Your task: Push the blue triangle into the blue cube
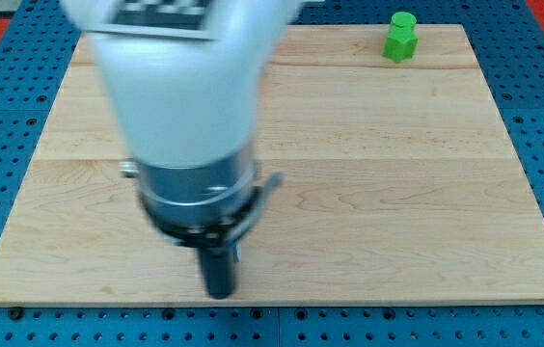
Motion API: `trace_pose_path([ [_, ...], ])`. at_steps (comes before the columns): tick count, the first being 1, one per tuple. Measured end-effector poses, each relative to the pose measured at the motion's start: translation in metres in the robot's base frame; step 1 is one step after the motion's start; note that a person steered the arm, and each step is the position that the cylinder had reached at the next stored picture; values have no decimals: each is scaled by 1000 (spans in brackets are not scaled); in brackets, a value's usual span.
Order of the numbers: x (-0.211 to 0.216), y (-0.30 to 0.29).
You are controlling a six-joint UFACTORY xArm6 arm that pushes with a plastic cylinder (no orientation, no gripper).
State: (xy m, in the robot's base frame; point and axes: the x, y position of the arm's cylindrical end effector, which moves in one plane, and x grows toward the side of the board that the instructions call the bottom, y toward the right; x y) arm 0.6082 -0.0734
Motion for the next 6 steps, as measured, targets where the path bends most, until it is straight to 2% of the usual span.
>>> trace_pose_path([
  [1, -23, -12],
  [3, -55, 20],
  [6, -37, 19],
])
